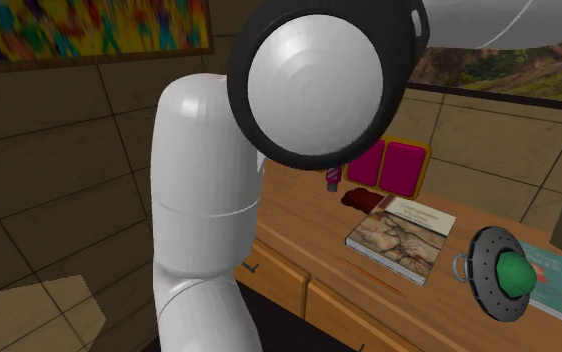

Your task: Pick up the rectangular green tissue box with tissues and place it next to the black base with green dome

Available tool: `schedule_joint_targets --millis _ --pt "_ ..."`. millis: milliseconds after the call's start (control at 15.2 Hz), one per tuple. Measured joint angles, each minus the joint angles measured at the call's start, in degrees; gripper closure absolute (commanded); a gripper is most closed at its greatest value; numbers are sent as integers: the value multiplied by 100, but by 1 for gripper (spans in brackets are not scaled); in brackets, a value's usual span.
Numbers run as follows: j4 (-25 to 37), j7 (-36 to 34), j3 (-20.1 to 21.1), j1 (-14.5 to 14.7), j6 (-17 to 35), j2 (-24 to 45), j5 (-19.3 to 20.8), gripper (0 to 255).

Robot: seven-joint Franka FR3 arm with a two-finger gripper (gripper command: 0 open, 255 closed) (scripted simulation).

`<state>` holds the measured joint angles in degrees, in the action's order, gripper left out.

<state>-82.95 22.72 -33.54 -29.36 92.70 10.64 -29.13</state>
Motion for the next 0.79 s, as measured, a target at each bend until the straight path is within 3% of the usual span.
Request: schedule_joint_targets --millis 264,330,792 --pt "1609 351 -79 -826 -784 1194 -666 255" --pt "1727 401 -72 -919 -828 1314 -730 255" --pt "1141 640 -83 -803 -365 1259 -694 255"
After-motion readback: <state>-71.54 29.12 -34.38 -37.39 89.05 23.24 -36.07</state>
